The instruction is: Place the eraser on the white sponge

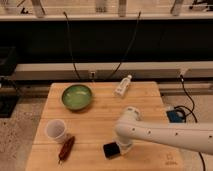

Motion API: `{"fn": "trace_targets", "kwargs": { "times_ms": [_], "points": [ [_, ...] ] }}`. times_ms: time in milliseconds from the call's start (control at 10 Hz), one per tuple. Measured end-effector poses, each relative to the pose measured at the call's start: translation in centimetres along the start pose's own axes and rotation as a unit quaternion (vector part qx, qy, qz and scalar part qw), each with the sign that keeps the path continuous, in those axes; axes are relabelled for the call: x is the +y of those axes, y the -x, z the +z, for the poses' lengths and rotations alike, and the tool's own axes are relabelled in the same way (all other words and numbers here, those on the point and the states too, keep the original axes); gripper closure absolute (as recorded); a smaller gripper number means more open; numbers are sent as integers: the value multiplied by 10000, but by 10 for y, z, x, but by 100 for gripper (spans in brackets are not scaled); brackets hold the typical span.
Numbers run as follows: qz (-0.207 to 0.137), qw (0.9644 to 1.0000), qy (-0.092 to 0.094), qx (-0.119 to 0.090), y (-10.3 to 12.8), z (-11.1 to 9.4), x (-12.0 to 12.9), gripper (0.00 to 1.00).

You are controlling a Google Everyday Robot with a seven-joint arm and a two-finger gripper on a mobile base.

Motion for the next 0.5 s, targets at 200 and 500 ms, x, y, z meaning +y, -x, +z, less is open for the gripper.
{"fn": "trace_targets", "kwargs": {
  "times_ms": [200, 500],
  "points": [
    [134, 9999, -18, -2, -9, -6, -2, 99],
    [308, 9995, -22, 25, -28, -23, -5, 99]
  ]
}}
